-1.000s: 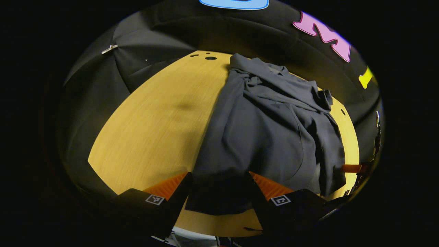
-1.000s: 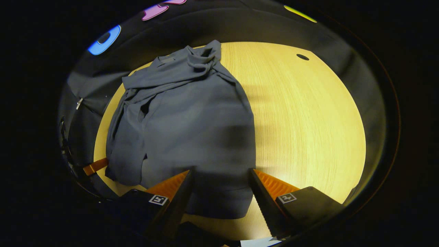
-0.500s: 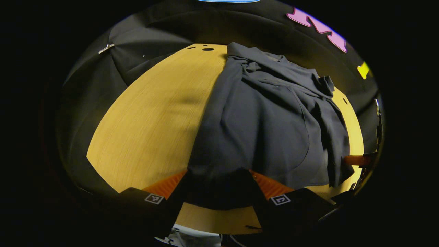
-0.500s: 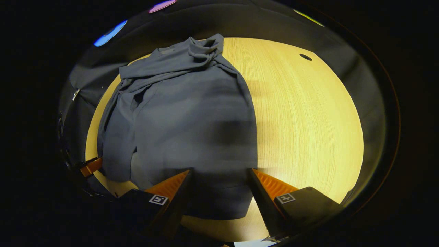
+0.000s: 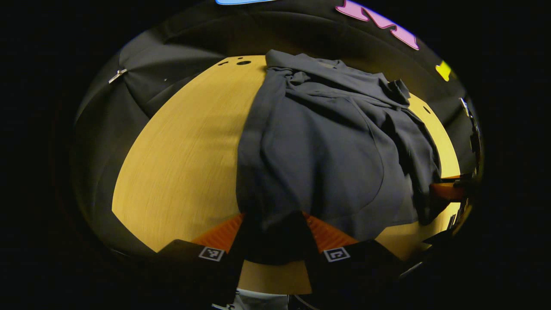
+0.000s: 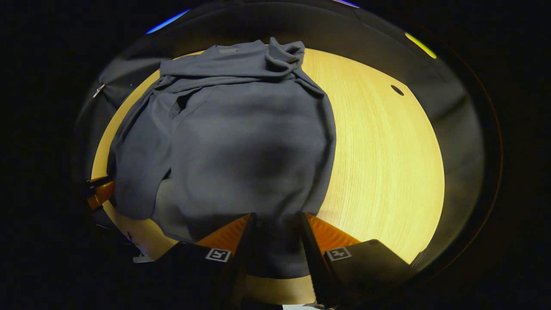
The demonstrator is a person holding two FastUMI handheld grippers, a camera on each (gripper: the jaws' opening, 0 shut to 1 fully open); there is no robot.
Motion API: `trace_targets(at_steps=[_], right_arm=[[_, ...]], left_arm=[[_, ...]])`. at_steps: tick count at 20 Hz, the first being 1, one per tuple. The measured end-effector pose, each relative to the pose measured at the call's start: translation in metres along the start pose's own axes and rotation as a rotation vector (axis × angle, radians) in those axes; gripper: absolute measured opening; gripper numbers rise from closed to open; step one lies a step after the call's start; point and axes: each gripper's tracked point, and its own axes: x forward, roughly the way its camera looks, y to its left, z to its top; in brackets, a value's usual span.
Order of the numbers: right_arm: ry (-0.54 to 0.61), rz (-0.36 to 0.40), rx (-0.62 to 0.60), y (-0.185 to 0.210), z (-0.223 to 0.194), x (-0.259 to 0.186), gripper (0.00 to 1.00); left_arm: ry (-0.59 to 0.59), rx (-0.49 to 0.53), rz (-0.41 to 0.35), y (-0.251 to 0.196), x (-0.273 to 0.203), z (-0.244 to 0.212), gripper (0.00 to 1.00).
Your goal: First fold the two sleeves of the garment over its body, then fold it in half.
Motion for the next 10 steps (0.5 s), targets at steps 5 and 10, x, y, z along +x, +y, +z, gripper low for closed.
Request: trace_targets(at_steps=[5, 10], right_arm=[[-0.024, 0.039, -0.041, 0.005, 0.005, 0.002, 0.06], [-0.003, 0.130, 0.134, 0.012, 0.010, -0.007, 0.06]], left_arm=[[-0.017, 0.008, -0.050, -0.015, 0.001, 0.005, 0.22], [-0.028, -0.074, -0.098, -0.014, -0.010, 0.013, 0.06]])
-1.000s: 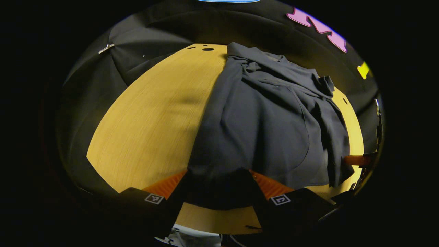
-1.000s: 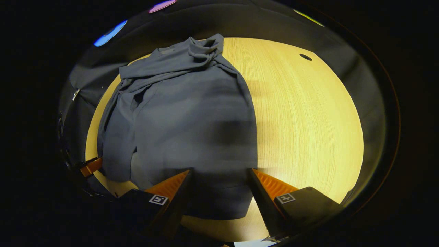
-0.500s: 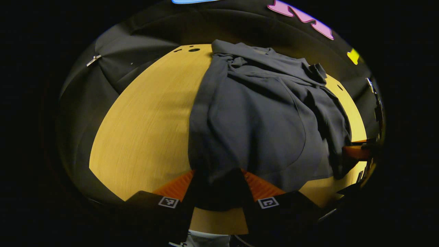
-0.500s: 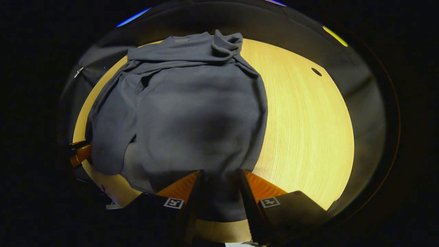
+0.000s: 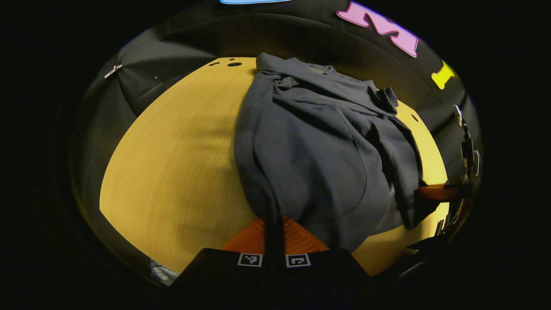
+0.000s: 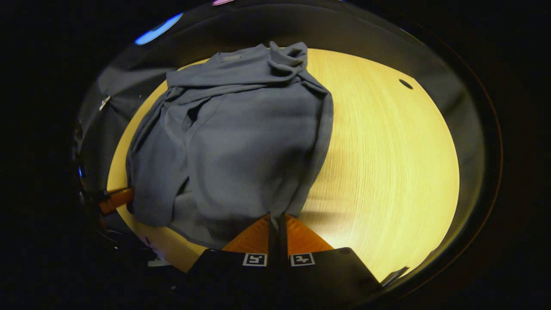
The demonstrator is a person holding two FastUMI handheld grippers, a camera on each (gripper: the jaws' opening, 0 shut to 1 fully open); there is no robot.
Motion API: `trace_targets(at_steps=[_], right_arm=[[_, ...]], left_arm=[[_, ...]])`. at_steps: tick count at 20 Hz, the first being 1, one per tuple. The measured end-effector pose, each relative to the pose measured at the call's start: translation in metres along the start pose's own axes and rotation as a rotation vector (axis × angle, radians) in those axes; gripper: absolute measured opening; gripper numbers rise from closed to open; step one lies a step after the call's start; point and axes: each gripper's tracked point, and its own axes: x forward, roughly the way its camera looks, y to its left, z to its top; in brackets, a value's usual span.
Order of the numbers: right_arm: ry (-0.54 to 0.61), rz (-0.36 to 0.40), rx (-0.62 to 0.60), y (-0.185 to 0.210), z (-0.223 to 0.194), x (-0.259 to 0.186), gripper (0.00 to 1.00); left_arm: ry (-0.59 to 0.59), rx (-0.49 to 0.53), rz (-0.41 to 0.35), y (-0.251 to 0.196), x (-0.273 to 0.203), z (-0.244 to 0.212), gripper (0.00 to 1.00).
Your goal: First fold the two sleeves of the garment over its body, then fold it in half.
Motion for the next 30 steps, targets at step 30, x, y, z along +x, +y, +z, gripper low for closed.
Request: trace_targets(at_steps=[30], right_arm=[[-0.482, 0.084, -0.024, 0.034, 0.254, -0.061, 0.05]], left_arm=[[-0.403, 0.024, -0.168, -0.046, -0.060, 0.267, 0.06]])
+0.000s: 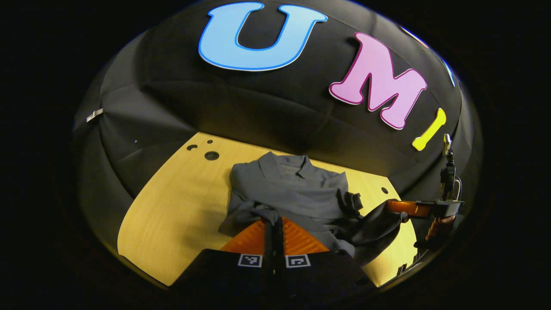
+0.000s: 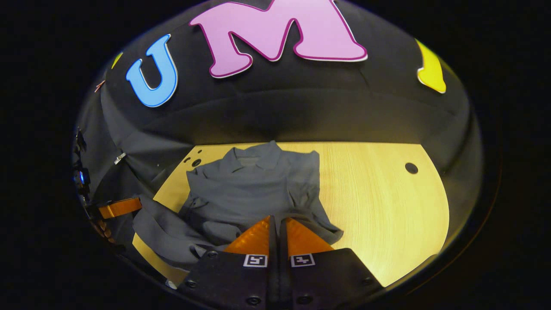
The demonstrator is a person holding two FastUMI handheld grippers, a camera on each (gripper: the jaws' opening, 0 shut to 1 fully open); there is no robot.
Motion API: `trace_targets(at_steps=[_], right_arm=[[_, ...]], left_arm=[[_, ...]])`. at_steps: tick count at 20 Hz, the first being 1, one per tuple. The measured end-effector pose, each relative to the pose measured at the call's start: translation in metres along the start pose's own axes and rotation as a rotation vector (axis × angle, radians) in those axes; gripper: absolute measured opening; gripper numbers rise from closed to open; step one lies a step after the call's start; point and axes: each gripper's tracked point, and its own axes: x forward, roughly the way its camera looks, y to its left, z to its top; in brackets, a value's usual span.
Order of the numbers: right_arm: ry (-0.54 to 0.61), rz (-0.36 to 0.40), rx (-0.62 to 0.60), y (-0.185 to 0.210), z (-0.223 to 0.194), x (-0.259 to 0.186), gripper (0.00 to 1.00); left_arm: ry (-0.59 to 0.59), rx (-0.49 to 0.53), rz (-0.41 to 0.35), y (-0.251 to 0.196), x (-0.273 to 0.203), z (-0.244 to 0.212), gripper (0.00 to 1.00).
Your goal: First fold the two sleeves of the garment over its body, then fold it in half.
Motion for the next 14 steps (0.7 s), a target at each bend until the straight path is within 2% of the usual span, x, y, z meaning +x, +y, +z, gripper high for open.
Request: trace_targets(at_steps=[7, 8, 10, 11, 14], right_arm=[[-0.077, -0.044, -0.003, -0.025, 0.049, 0.058, 0.05], [-0.084, -0.049, -0.002, -0.028, 0.054, 0.066, 0.05], [-0.103, -0.060, 0.000, -0.034, 0.068, 0.083, 0.05], [-0.113, -0.062, 0.004, -0.036, 0.076, 0.091, 0.05], [-0.146, -0.068, 0.013, -0.040, 0.097, 0.118, 0.05]], left_arm=[[-0.077, 0.049, 0.001, 0.007, 0.058, 0.064, 0.05], [-0.086, 0.049, 0.003, 0.016, 0.075, 0.058, 0.05], [-0.103, 0.038, 0.005, 0.024, 0.095, 0.072, 0.05], [-0.108, 0.034, 0.011, 0.029, 0.104, 0.076, 0.08], [-0.122, 0.033, 0.021, 0.041, 0.135, 0.089, 0.05]])
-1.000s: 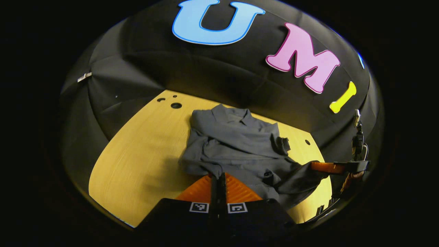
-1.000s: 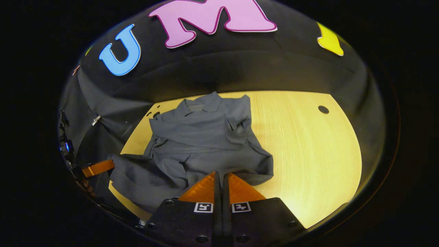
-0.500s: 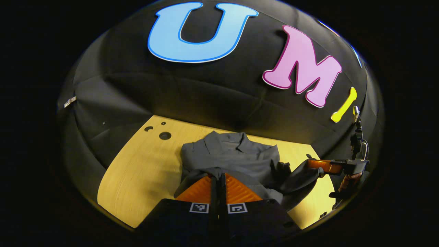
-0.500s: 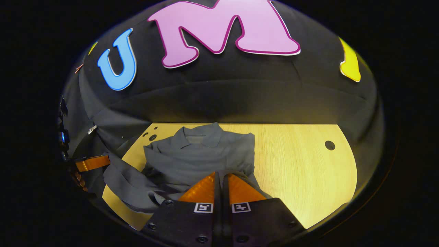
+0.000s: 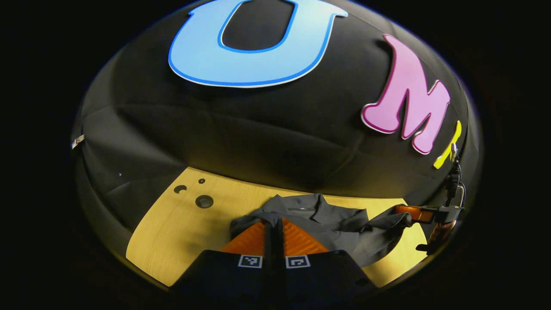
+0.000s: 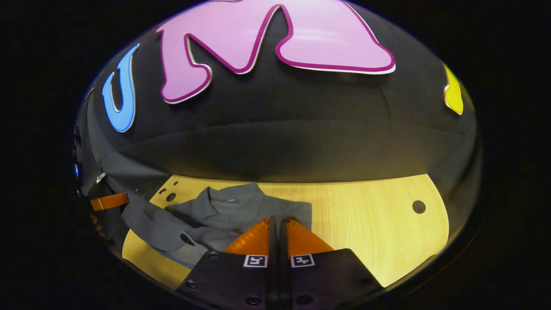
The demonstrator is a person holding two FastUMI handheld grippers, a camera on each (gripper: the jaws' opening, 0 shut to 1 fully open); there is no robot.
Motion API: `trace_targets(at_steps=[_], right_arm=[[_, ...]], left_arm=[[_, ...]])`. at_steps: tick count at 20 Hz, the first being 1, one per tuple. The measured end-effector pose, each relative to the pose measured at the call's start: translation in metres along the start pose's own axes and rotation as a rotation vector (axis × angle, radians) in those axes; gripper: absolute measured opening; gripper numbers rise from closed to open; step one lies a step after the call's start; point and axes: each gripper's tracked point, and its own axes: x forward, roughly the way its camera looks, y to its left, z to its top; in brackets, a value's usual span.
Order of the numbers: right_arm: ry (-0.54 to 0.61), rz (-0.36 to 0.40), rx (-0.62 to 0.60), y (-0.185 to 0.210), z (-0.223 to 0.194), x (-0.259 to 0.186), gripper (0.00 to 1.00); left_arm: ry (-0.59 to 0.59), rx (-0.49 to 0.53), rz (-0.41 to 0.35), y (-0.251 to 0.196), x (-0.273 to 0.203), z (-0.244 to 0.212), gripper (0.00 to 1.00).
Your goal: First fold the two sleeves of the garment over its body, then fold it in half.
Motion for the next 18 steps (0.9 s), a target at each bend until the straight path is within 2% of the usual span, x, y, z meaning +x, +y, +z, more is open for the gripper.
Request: trace_targets(at_steps=[2, 6, 8, 11, 13, 14, 15, 16, 17, 18], right_arm=[[-0.021, -0.003, -0.002, 0.000, 0.011, 0.019, 0.05], [-0.024, -0.020, -0.037, -0.005, 0.010, 0.053, 0.05], [-0.015, -0.018, -0.053, -0.008, 0.002, 0.067, 0.05], [-0.013, -0.048, -0.066, -0.024, -0.006, 0.081, 0.05], [-0.008, -0.061, -0.055, -0.031, -0.009, 0.085, 0.05], [-0.004, -0.059, -0.053, -0.031, -0.012, 0.086, 0.05], [-0.006, -0.052, -0.060, -0.030, -0.012, 0.085, 0.09], [-0.013, -0.056, -0.085, -0.030, -0.009, 0.082, 0.12], [-0.019, -0.059, -0.111, -0.030, -0.009, 0.081, 0.21], [-0.031, -0.068, -0.141, -0.030, -0.005, 0.074, 0.29]], left_arm=[[-0.003, -0.021, 0.001, 0.008, 0.022, 0.001, 0.05], [0.027, -0.132, -0.013, 0.022, 0.065, -0.009, 0.05], [0.062, -0.119, 0.008, 0.036, 0.080, -0.025, 0.05], [0.026, -0.092, 0.006, 0.044, 0.104, -0.022, 0.05], [0.010, -0.083, 0.028, 0.047, 0.110, -0.022, 0.11], [0.012, -0.078, 0.035, 0.045, 0.110, -0.022, 0.11], [0.015, -0.071, 0.045, 0.044, 0.111, -0.024, 0.11], [0.020, -0.062, 0.060, 0.044, 0.109, -0.025, 0.06], [0.022, -0.051, 0.079, 0.046, 0.108, -0.024, 0.16], [0.022, -0.041, 0.085, 0.045, 0.106, -0.022, 0.14]])
